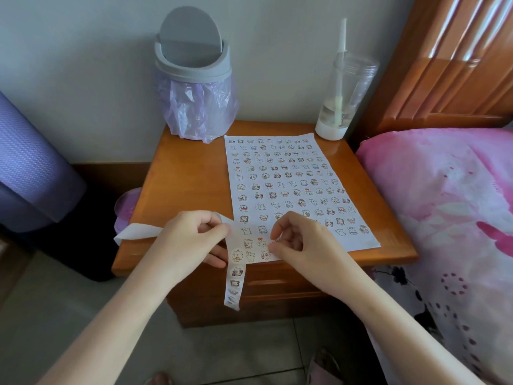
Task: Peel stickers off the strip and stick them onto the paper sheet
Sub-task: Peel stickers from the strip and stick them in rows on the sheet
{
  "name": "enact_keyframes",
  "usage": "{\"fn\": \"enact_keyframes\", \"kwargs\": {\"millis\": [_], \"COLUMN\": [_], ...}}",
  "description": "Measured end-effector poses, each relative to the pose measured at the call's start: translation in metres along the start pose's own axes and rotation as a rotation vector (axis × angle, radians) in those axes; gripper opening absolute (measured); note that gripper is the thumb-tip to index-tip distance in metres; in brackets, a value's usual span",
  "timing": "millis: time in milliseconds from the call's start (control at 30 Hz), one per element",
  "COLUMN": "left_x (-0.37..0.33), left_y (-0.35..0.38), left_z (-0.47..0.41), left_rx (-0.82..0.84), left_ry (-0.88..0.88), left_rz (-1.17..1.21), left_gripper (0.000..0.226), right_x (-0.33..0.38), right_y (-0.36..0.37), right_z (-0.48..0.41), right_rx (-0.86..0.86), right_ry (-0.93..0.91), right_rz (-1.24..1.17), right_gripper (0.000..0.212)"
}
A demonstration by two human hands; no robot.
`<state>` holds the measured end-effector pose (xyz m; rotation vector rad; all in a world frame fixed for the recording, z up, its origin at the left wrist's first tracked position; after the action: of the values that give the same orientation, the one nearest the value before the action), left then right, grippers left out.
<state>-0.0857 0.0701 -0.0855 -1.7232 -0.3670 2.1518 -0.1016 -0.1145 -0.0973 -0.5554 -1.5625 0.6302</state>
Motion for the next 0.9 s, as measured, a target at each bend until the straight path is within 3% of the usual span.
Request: {"fn": "enact_keyframes", "kwargs": {"millis": [200,367,600,733,900], "left_x": [-0.004,-0.012,-0.014,-0.015,-0.015], "left_y": [-0.004,-0.002,0.000,0.004,0.006], "left_z": [0.002,0.008,0.009,0.011,0.013], "left_rx": [0.098,0.078,0.068,0.161,0.146], "left_ry": [-0.040,-0.011,0.005,0.001,0.042], "left_rz": [0.132,0.266,0.391,0.380,0.333], "left_gripper": [0.014,0.014,0.022,0.031,0.020], "right_x": [0.011,0.028,0.027,0.025,0.026], "right_y": [-0.007,-0.005,-0.006,-0.006,-0.006], "right_z": [0.001,0.012,0.014,0.016,0.015], "right_rx": [-0.115,-0.052,-0.086,-0.125,-0.155], "right_ry": [-0.040,-0.102,-0.075,-0.068,-0.115], "right_rz": [-0.218,-0.322,-0.475,-0.474,-0.387], "right_gripper": [0.003,0.011,0.012,0.015,0.015]}}
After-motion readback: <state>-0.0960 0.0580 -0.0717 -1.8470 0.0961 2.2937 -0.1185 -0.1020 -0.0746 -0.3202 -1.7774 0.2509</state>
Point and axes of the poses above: each hand's wrist, its own z-axis away from the middle knuckle, its own y-axis out of the palm, x = y × z, the point moved 3 cm from there along -z, towards the middle knuckle, and after that the axes turned 7 degrees about -x, right-handed, at the moved point
